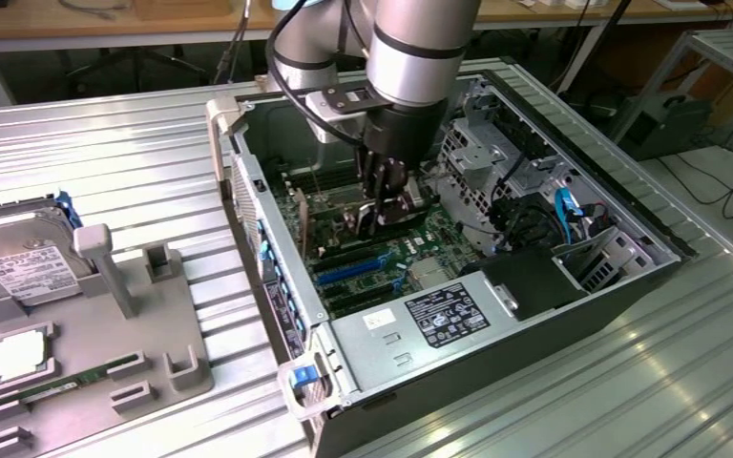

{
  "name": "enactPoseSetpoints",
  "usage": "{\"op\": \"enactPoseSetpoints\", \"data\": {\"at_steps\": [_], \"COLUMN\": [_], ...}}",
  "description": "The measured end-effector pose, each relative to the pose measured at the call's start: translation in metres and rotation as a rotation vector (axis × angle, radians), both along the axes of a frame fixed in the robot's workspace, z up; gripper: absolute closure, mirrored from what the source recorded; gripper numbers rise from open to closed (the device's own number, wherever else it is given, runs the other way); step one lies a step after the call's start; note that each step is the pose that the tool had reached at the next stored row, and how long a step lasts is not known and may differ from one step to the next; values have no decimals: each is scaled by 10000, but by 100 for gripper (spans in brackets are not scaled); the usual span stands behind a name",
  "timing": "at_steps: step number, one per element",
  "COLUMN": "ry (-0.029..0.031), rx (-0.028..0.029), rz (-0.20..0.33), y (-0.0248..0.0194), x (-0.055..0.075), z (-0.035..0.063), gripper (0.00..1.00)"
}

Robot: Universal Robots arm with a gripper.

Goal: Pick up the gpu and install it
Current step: 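Insert the gpu into the slot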

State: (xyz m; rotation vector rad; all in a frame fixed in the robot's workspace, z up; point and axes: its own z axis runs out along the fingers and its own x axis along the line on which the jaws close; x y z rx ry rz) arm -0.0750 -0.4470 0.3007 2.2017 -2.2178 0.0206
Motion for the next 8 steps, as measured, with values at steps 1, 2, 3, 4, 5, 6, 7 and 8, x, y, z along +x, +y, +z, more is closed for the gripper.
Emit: {"op": "enactPoseSetpoints", "data": {"at_steps": [1,2,3,4,5,6,7,8], "ry": [-24,-38,-41,-41,-41,-41,-41,-41], "rx": [1,2,3,2,0,2,-3,-23], "rz": [-1,0,0,0,-1,-2,-1,-1], "y": [0,0,0,0,0,0,0,0], "x": [0,0,0,-1,-4,-7,-10,-13], "z": [-6,-13,-22,-31,-45,-61,-72,-79], "gripper": [72,72,72,72,72,72,72,72]}}
